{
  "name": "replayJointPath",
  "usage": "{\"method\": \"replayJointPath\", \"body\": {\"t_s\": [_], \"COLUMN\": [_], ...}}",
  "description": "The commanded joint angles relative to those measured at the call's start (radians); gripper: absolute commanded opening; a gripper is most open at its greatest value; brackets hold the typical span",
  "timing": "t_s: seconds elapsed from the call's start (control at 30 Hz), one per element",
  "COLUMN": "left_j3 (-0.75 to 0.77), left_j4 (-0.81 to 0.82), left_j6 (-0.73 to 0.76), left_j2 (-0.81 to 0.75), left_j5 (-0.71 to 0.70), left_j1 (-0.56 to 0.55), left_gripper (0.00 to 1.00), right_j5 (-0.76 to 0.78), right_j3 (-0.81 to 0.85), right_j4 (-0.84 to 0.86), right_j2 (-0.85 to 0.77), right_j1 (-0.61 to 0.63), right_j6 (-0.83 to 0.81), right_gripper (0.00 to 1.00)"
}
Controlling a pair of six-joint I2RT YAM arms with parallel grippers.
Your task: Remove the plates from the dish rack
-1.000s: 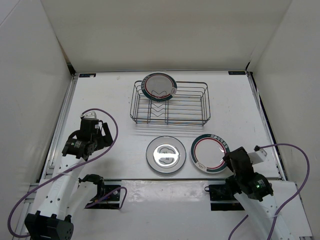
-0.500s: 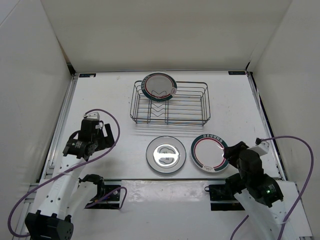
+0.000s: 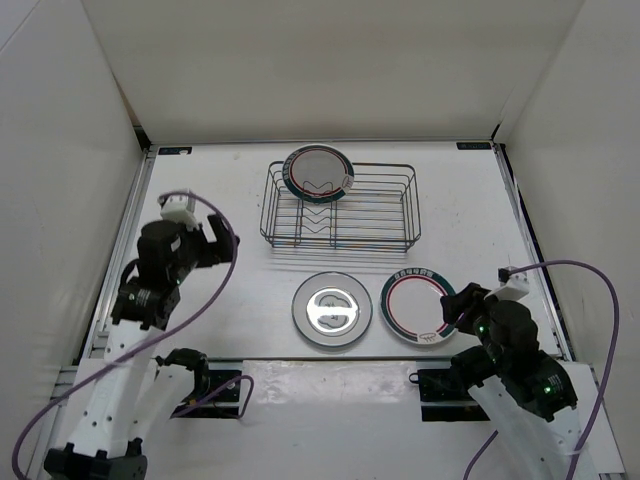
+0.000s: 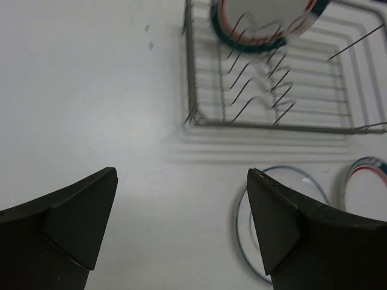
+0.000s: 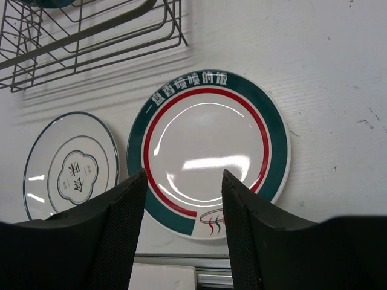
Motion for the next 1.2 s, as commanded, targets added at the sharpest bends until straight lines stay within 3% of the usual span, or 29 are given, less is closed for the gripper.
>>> {"method": "replayJointPath", "body": {"t_s": [0.0, 0.17, 0.23, 0.27, 0.37, 0.43, 0.53, 0.7, 0.87, 1.17], "left_j3": [0.212, 0.477, 0.548, 0.664, 0.842, 0.872, 0.984, 1.067, 1.033, 1.084], "left_j4": [0.185, 0.250, 0.230, 0.225, 0.208, 0.214, 0.228, 0.220, 0.302, 0.354], "left_j6": [0.077, 0.210, 0.365, 0.397, 0.676, 0.921, 1.080, 1.135, 1.151, 1.073], "left_j2": [0.168, 0.412, 0.524, 0.648, 0.792, 0.912, 1.052, 1.227, 1.290, 1.361], "left_j5": [0.126, 0.371, 0.373, 0.380, 0.387, 0.327, 0.247, 0.267, 0.251, 0.386], "left_j1": [-0.003, -0.023, -0.069, -0.079, -0.165, -0.256, -0.323, -0.328, -0.311, -0.222], "left_gripper": [0.98, 0.95, 0.96, 0.96, 0.98, 0.99, 1.00, 0.96, 0.96, 0.96], "right_j5": [-0.013, -0.050, -0.067, -0.065, -0.105, -0.125, -0.139, -0.189, -0.243, -0.277], "right_j3": [0.046, -0.040, -0.043, -0.040, -0.046, -0.052, -0.056, -0.065, -0.063, -0.066], "right_j4": [0.065, 0.137, 0.138, 0.138, 0.149, 0.161, 0.167, 0.184, 0.189, 0.195], "right_j2": [0.003, 0.010, 0.017, 0.020, 0.020, 0.020, 0.023, 0.029, 0.052, 0.075], "right_j1": [0.000, 0.001, 0.000, 0.004, 0.001, 0.003, 0.003, 0.001, 0.003, 0.003], "right_j6": [-0.069, -0.069, -0.081, -0.078, -0.086, -0.095, -0.100, -0.117, -0.126, -0.135], "right_gripper": [0.56, 0.56, 0.56, 0.57, 0.59, 0.60, 0.60, 0.62, 0.63, 0.64]}}
